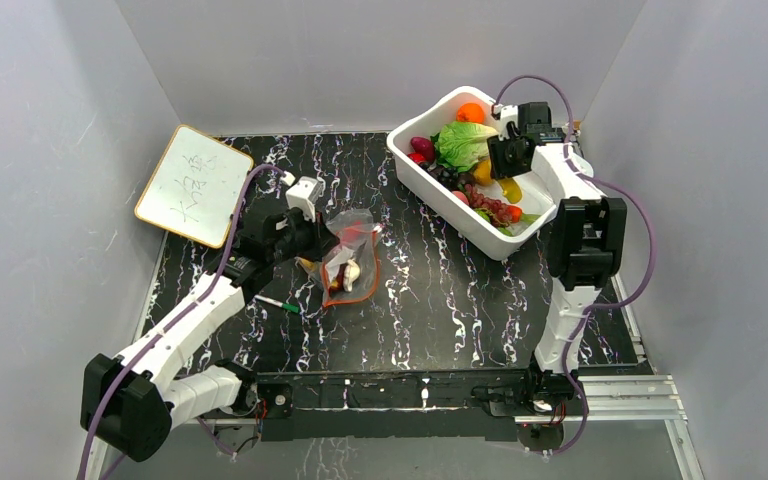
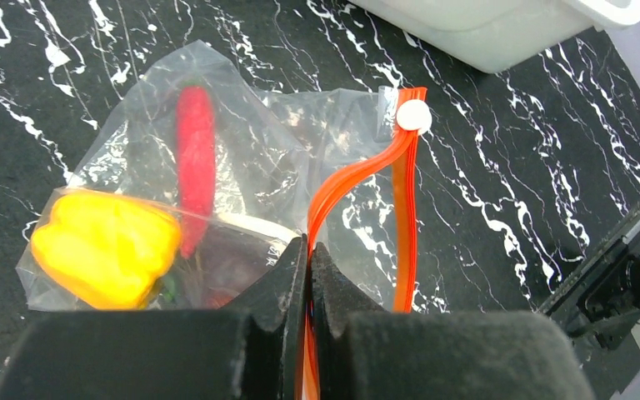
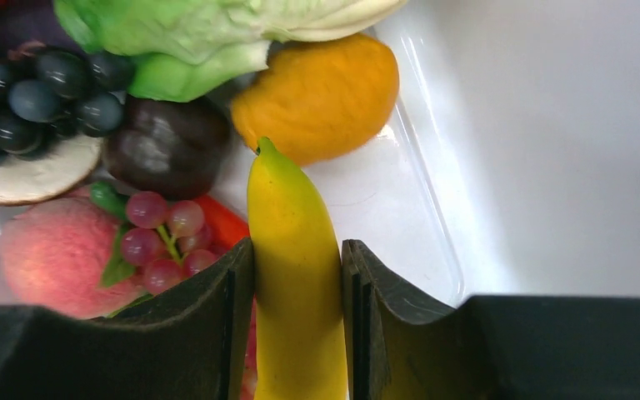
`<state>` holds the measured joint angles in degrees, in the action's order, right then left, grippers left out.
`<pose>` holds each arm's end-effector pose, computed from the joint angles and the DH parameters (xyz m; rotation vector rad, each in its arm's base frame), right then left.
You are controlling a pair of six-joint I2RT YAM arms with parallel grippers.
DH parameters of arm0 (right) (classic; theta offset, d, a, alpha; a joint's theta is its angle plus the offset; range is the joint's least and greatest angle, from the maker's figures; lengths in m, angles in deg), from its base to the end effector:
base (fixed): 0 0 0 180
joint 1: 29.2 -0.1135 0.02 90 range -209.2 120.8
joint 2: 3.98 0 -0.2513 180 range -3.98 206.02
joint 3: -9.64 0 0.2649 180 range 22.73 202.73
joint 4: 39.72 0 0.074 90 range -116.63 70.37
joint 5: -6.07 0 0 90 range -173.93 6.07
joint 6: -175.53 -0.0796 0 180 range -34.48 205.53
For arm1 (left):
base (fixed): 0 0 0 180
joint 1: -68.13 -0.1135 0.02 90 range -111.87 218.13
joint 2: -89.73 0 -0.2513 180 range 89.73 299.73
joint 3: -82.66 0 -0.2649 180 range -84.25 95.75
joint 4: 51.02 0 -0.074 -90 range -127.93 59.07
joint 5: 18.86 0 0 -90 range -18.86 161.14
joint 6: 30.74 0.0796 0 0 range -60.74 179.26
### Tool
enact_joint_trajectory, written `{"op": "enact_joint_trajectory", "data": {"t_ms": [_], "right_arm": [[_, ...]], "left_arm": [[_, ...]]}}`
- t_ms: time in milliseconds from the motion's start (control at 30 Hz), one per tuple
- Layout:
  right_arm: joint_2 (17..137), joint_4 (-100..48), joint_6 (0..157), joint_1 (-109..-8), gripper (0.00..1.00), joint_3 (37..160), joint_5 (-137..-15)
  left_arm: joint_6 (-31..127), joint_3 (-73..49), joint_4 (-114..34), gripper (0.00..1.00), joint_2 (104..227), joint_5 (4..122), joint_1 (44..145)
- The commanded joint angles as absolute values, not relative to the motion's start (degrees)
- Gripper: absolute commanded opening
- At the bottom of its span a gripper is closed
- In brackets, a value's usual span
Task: Place the food in the zip-top bag and seal the zipper
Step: Pick up the fake fruit from the bin, then place the fake fruit in the zipper food storage bag.
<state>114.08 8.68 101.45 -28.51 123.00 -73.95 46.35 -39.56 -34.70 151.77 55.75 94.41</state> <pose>0.4939 0.0078 0.1917 -0.4001 2.4476 0.0947 0.2663 -0.1551 0.2628 0.4134 1.9398 -0.7101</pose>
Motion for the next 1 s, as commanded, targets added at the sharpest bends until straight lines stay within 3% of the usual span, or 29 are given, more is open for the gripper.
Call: {"op": "enact_joint_trajectory", "data": {"t_ms": [0,467,967], "right_arm": [[108.12,5.92,96.37,-29.90,0.14,122.00,-76.27],[90.31,2.40,78.75,-37.72,0.15,113.41,-75.90],[77.28,-4.60,59.95,-50.02,0.15,101.90,-64.25]], "left_arm": [[44.53,-35.84,-34.09,0.00,150.88,58.43,94.59],[39.92,-32.47,-37.16,0.00,155.59,57.95,94.56],[37.68,-30.25,-41.08,0.00,159.40,57.07,94.59]]}}
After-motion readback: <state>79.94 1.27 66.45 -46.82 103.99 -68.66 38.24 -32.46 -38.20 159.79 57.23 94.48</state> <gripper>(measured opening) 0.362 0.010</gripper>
